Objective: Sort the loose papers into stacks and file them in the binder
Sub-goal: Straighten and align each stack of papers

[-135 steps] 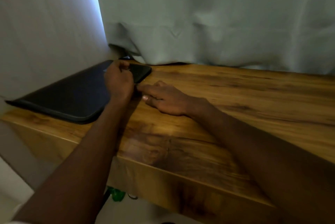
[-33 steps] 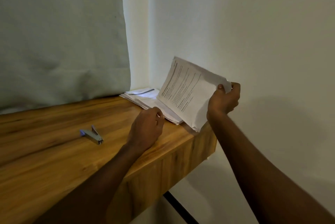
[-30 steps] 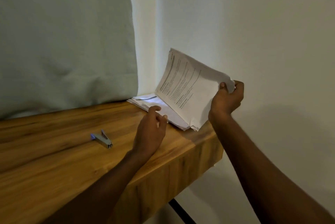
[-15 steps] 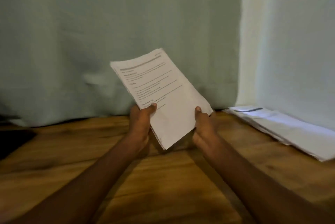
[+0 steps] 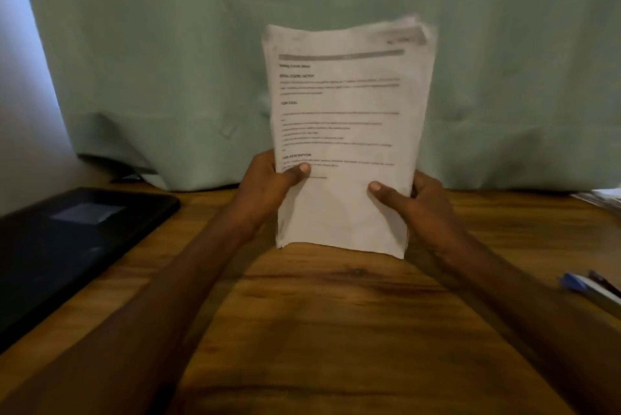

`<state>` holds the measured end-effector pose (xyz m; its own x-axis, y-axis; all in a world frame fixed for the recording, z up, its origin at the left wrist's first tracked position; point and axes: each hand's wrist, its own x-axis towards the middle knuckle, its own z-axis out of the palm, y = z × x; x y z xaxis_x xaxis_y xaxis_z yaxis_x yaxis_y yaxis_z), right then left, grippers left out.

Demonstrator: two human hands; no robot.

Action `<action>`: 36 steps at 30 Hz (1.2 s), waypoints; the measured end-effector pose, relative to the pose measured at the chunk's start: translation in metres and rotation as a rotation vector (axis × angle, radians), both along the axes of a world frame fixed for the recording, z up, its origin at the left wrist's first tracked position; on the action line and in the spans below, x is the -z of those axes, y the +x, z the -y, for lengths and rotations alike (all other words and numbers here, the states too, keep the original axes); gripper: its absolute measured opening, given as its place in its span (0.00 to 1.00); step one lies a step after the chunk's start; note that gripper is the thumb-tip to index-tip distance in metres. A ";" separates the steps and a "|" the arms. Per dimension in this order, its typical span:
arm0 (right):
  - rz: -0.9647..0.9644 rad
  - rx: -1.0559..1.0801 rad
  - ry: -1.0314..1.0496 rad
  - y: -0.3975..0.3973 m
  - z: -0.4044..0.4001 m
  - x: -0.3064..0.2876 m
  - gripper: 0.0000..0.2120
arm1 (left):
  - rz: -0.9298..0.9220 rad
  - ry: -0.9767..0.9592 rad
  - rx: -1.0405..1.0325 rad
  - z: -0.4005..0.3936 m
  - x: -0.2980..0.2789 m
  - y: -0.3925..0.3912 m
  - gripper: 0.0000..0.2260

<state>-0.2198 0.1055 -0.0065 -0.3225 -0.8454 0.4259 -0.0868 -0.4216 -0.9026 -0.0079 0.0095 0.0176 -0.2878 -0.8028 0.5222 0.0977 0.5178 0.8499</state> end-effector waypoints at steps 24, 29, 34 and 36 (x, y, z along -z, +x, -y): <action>-0.068 0.191 -0.044 0.002 0.000 0.012 0.13 | -0.087 0.016 -0.153 -0.038 0.032 -0.041 0.15; -0.107 0.225 -0.047 -0.001 0.001 0.010 0.15 | -0.098 0.021 -0.152 -0.034 0.034 -0.039 0.14; -0.089 0.225 0.032 0.000 0.000 0.019 0.17 | -0.027 0.056 -0.197 -0.032 0.046 -0.040 0.18; -0.105 0.229 0.031 -0.002 -0.002 0.015 0.16 | -0.030 0.057 -0.190 -0.030 0.046 -0.041 0.18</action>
<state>-0.2219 0.1070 -0.0219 -0.4624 -0.7686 0.4420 -0.2705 -0.3524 -0.8959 -0.0488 0.0398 -0.0281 -0.1133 -0.8698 0.4803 0.0283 0.4803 0.8766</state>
